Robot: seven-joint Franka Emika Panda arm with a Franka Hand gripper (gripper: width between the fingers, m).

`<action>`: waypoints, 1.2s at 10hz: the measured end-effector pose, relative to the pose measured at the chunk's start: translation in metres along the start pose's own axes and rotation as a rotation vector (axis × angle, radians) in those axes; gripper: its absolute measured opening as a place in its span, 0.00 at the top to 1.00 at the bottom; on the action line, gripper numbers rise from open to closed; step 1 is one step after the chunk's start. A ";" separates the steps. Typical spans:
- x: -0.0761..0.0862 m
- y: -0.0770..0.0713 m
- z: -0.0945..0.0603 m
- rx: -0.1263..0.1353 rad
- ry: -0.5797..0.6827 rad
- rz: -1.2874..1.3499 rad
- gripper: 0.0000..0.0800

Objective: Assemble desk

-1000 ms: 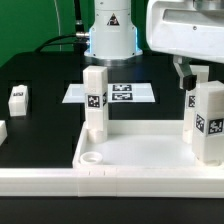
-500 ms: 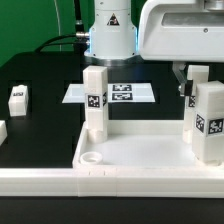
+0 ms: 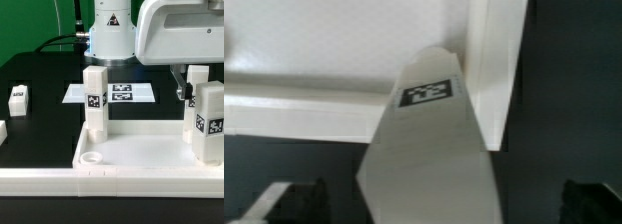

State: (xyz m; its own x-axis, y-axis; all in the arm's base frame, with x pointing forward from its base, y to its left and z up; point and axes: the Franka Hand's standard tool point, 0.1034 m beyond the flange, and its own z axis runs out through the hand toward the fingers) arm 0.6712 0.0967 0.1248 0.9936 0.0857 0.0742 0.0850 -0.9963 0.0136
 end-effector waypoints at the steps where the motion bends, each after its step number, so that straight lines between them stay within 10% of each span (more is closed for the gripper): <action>1: 0.000 0.000 0.000 0.000 0.000 0.015 0.39; 2: 0.000 0.000 0.000 0.000 0.000 0.016 0.39; 3: 0.000 0.000 0.000 0.000 0.000 0.016 0.64; 12: 0.000 0.008 0.001 0.007 -0.001 0.658 0.64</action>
Offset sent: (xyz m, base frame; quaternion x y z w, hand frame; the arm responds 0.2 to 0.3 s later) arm 0.0000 0.0000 0.0000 0.0000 0.0000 0.0000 1.0000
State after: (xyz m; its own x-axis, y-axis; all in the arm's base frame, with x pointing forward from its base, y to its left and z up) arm 0.6717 0.0884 0.1237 0.8381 -0.5418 0.0641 -0.5402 -0.8405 -0.0413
